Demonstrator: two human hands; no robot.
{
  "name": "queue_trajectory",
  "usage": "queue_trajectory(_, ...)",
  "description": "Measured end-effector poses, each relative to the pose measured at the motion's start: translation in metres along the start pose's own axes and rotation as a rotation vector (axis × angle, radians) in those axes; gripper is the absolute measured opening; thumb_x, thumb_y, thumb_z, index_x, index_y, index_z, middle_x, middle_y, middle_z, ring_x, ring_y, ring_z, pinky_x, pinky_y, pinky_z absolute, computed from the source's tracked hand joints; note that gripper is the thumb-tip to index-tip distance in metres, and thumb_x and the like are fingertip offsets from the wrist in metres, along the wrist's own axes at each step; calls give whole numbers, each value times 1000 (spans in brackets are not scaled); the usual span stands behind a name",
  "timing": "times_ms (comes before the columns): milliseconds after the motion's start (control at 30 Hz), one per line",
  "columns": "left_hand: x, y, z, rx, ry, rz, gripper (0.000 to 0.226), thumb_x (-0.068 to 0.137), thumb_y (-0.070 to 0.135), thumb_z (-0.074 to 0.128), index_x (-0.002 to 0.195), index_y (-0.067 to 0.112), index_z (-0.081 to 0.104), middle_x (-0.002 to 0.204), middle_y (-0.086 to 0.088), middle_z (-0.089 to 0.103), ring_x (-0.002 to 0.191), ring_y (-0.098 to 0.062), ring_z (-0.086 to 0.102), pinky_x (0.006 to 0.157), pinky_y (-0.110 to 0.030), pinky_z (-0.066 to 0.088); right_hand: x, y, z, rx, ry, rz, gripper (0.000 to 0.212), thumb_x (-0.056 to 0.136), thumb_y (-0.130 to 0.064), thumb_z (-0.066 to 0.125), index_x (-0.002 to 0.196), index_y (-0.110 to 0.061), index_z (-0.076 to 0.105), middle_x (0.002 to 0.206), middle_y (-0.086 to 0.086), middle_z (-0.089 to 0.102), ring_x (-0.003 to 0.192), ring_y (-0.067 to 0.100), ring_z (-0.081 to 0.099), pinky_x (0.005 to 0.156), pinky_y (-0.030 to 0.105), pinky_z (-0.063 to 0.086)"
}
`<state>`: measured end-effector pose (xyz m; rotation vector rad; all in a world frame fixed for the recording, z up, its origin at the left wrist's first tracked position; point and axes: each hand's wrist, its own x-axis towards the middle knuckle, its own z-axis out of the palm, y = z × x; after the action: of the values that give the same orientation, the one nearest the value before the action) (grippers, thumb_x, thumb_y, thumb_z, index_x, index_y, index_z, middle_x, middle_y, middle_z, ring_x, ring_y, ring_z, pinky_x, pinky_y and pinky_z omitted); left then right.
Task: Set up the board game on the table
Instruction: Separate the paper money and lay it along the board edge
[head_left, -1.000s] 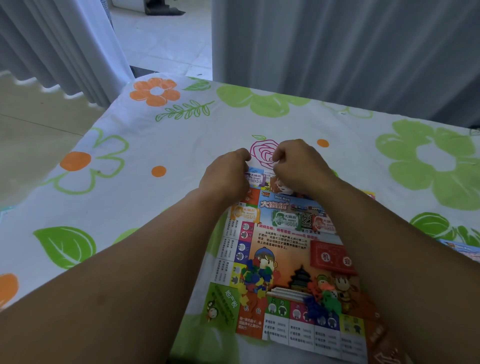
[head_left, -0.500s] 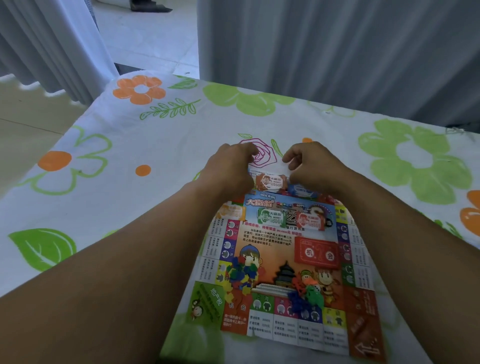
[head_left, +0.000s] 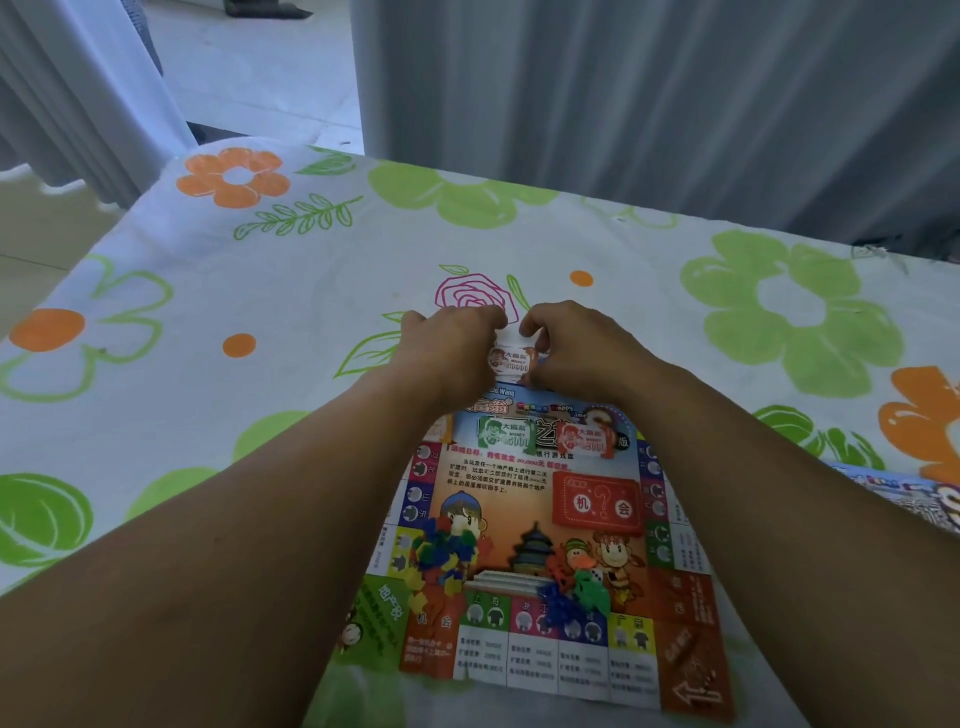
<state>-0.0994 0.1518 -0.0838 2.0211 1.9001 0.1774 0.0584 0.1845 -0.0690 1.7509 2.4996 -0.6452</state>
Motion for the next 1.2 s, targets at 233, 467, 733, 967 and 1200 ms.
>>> queue_trajectory(233,1,0,3,-13,28,7,57,89,14,65,142,27,46,135,3,62,127,-24,54,104,-46,31,3,-2,5,-26,-12,9,37,81,-26,77,115,-19,64,114,2,61,100,25,60,88,44,53)
queue_trajectory(467,2,2,3,-15,23,2,54,90,14,65,140,25,47,130,1,64,124,-26,55,103,-46,33,1,-1,5,-7,1,9,22,80,-21,74,101,-20,69,105,1,64,94,23,62,85,43,55)
queue_trajectory(733,0,3,1,4,32,1,54,89,15,66,139,27,48,129,3,64,123,-22,56,104,-46,30,-1,0,4,-33,9,12,47,79,-32,77,121,-26,58,113,-5,56,98,20,58,85,40,52)
queue_trajectory(967,1,4,0,35,28,-4,54,86,19,69,136,28,51,129,3,64,123,-22,55,103,-45,30,-5,1,2,-13,-1,-1,42,81,-28,75,120,-26,59,106,-6,60,95,20,58,82,38,52)
queue_trajectory(1200,0,6,0,45,21,-3,49,87,19,68,133,28,52,126,4,65,119,-22,58,102,-44,30,-8,1,4,5,-11,-4,37,83,-24,72,118,-24,60,107,-2,63,97,22,60,83,39,52)
